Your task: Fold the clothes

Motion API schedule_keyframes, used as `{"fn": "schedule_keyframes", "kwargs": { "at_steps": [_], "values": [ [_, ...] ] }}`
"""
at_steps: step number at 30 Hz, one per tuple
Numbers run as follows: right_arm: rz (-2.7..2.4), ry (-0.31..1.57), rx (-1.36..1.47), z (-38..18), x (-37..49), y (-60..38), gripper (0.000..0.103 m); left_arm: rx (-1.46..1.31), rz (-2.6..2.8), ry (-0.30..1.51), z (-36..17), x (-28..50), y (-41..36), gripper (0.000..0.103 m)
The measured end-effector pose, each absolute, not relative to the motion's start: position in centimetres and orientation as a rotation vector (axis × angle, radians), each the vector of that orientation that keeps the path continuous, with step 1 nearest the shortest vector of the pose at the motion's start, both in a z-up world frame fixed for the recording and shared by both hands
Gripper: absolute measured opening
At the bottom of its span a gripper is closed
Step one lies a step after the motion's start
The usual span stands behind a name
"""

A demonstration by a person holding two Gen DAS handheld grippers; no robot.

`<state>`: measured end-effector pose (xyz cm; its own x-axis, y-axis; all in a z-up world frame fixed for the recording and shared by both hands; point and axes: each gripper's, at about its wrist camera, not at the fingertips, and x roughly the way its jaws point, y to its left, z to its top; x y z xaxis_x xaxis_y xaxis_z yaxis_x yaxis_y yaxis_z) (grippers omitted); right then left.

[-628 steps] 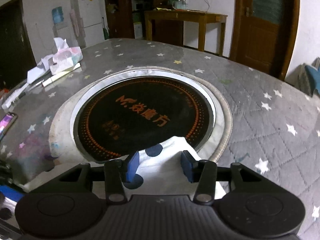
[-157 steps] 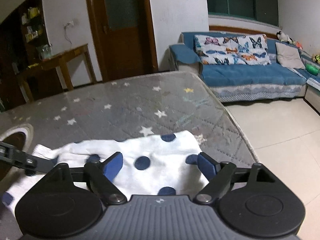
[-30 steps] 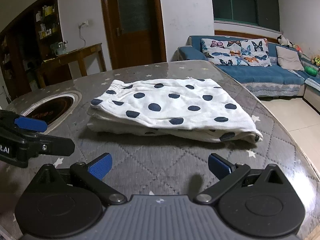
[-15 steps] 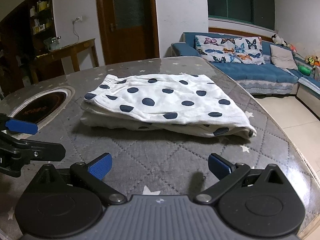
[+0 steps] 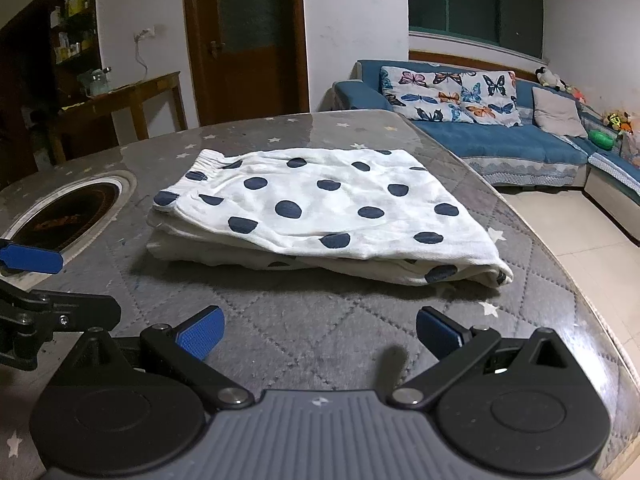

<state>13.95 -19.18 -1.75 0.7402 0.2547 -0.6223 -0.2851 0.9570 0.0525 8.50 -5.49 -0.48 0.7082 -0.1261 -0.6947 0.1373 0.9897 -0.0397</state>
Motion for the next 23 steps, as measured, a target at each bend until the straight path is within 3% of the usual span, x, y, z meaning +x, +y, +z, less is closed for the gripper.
{"fn": "schedule_keyframes", "kwargs": {
  "at_steps": [23],
  "values": [
    [0.267,0.693,-0.039,-2.4,15.8,-19.0,0.103,0.033,-0.146,0.768,-0.8,10.0,-5.8,0.103]
  ]
}}
